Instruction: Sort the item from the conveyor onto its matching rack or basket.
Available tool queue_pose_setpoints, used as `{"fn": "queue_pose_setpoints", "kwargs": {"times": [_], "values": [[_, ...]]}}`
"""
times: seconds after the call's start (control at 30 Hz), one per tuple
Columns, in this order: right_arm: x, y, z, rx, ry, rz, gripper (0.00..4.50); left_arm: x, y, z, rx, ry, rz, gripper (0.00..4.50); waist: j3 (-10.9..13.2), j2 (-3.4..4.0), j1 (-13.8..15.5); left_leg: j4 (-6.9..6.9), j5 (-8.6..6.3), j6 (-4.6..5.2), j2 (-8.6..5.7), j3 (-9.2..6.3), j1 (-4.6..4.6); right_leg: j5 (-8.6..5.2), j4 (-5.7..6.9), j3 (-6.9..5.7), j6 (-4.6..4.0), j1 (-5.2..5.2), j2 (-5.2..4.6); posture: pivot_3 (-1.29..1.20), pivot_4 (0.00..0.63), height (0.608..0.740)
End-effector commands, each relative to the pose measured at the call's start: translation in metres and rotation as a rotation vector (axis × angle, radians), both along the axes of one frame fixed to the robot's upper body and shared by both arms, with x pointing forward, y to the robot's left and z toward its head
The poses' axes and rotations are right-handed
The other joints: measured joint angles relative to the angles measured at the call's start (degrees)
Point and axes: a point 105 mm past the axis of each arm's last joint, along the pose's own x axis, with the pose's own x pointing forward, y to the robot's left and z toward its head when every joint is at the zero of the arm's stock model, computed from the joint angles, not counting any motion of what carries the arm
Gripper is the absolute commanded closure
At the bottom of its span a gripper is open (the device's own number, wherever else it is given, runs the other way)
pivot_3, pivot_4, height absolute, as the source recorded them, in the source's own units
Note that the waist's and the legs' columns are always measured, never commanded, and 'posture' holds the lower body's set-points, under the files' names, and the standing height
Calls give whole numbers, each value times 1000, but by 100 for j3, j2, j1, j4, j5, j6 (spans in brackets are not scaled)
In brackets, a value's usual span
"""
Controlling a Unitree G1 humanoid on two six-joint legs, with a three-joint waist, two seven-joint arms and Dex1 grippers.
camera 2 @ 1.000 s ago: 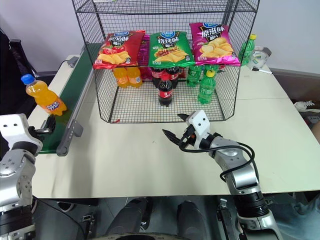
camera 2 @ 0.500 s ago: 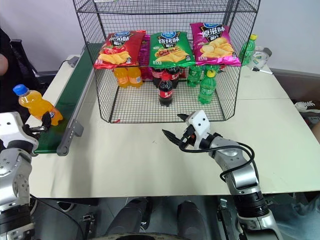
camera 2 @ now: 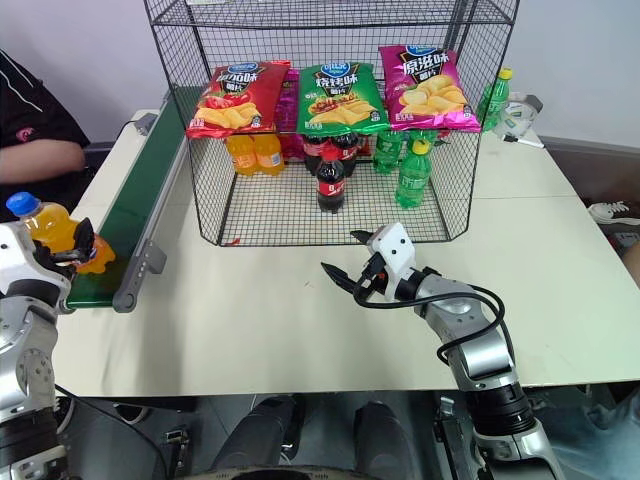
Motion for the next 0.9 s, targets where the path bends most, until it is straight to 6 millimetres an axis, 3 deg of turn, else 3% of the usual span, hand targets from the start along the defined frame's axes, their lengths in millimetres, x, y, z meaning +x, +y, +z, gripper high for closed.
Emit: {"fn": "queue_pose_setpoints", "kwargs": {"times": [0.03, 0.17, 0.23, 0.43, 0.57, 0.73, 0.9], "values": [[-3, 3, 13, 11, -59, 17, 0, -3, 2, 17, 38, -47, 12, 2160, 0, 0, 0, 0, 0, 0, 0, 0, 0, 0, 0, 0, 0, 0, 0, 0, 150, 740], [-3, 3, 13, 8, -61, 16, 0, -3, -1, 19, 39, -58, 8, 2213, 0, 0, 0, -1, -1, -2, 0, 0, 0, 0, 0, 0, -1, 0, 1, 0, 150, 740], [-2, 3, 13, 7, -63, 16, 0, 0, -8, 30, 46, -95, -25, 2213, 0, 0, 1, -1, -1, -2, 0, 0, 0, 0, 0, 0, -1, 0, 1, 0, 150, 740], [1, -2, 21, 7, -85, 10, 0, 15, -75, 81, 82, -206, -302, 2213, 3, -13, 30, 8, -2, -3, -3, -7, -5, 0, -1, -4, -1, 4, 1, 0, 150, 740], [3, -9, 28, 7, -106, -9, 0, 19, -120, 91, 102, -199, -488, 2213, 3, -10, -5, 6, 1, 1, -4, -1, -4, 7, -1, -2, 12, 6, 1, 0, 150, 740], [4, -18, 31, -7, -122, -34, 0, 28, -174, 86, 50, -158, -664, 2213, 3, -8, -26, -13, 8, 6, 0, 4, -4, 9, 4, -2, 16, 11, 4, 0, 150, 740], [3, -19, 35, -7, -139, -51, 0, 47, -191, 44, 15, -57, -656, 2213, 3, -6, -19, -11, 9, 7, 0, 7, -3, 10, 4, 0, 17, 12, 5, 0, 150, 740]]}}
